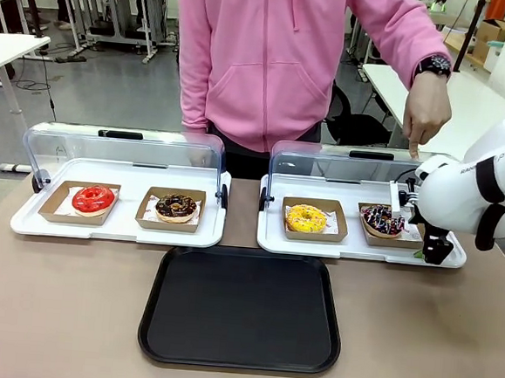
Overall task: Move the fourth donut from the left to the tray.
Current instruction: Pick up the Paper togo box containing the Donut indicated by the person and place it on the Handle tray.
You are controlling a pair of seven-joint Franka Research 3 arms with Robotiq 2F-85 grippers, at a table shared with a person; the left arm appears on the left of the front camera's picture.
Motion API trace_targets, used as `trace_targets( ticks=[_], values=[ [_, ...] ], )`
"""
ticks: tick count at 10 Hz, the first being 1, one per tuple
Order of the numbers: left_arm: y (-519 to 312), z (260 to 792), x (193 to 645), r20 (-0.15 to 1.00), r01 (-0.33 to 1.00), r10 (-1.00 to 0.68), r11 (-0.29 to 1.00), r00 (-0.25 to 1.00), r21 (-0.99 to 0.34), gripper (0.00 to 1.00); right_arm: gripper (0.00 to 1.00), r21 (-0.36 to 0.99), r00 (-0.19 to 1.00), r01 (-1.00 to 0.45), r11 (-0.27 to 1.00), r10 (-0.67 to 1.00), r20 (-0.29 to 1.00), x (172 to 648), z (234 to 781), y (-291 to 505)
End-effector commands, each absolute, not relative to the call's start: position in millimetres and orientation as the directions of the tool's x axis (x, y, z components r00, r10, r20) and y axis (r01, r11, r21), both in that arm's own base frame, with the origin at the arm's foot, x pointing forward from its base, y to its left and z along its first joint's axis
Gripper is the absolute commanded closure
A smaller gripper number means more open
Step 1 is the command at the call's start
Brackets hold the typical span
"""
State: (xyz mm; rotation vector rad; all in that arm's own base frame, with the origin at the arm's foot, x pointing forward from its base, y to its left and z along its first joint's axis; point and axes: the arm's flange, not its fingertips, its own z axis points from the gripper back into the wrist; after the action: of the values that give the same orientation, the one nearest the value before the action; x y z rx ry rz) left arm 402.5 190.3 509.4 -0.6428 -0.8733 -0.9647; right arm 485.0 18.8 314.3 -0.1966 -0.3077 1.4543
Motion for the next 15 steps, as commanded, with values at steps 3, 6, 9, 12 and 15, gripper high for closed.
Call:
trace_targets(
  ticks=[3,6,9,12,15],
  values=[
    [189.0,512.3,402.7,0.865,0.897,-0.414,0.433,0.283,-0.087,0.0,0.0,-0.318,0.084,-0.942,0.103,0.994,0.072,498.5,302.7,10.6],
    [189.0,512.3,402.7,0.865,0.897,-0.414,0.433,0.283,-0.087,0.0,0.6,-0.301,0.091,-0.947,0.115,0.992,0.092,504.1,299.3,4.9],
    [189.0,512.3,402.7,0.865,0.897,-0.414,0.433,0.283,-0.087,0.0,1.0,-0.286,0.084,-0.952,0.11,0.991,0.099,503.1,299.1,5.0],
    [189.0,512.3,402.7,0.865,0.897,-0.414,0.433,0.283,-0.087,0.0,1.0,-0.283,0.08,-0.953,0.106,0.991,0.103,504.1,301.2,4.1],
    [189.0,512.3,402.7,0.865,0.897,-0.414,0.433,0.283,-0.087,0.0,1.0,-0.278,0.058,-0.957,0.085,0.993,0.103,502.3,307.7,3.8]
  ],
)
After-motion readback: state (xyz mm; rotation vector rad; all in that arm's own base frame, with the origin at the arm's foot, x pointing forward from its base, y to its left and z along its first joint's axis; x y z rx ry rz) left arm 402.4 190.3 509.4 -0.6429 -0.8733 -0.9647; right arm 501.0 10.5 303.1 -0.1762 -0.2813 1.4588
